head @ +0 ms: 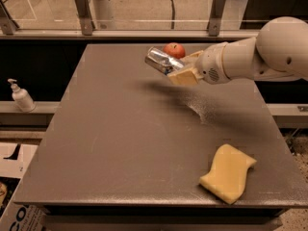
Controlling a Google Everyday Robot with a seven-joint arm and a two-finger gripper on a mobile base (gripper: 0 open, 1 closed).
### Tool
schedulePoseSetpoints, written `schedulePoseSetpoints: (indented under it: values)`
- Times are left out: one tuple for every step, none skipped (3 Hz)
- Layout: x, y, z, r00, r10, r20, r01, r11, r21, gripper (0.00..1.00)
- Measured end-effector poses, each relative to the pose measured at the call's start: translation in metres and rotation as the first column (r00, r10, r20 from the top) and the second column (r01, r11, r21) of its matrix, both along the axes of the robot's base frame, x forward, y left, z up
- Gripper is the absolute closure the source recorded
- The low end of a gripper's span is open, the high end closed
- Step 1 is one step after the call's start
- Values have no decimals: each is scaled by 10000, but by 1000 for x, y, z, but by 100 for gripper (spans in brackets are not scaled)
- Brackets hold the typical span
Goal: Pick redbull can
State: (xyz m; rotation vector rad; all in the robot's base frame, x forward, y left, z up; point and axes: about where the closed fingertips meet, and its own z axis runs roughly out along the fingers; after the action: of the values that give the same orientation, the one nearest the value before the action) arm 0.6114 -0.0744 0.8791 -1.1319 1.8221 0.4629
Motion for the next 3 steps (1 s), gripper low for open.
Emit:
schedulePoseSetpoints:
  values:
    - [-23,-2,21,9969,144,771,-162,9996,238,100]
    - [-44,-5,44,9890,250,1460,-338,9977,582,100]
    - [-59,-5,64,9809,398,1902,-567,9948,843,100]
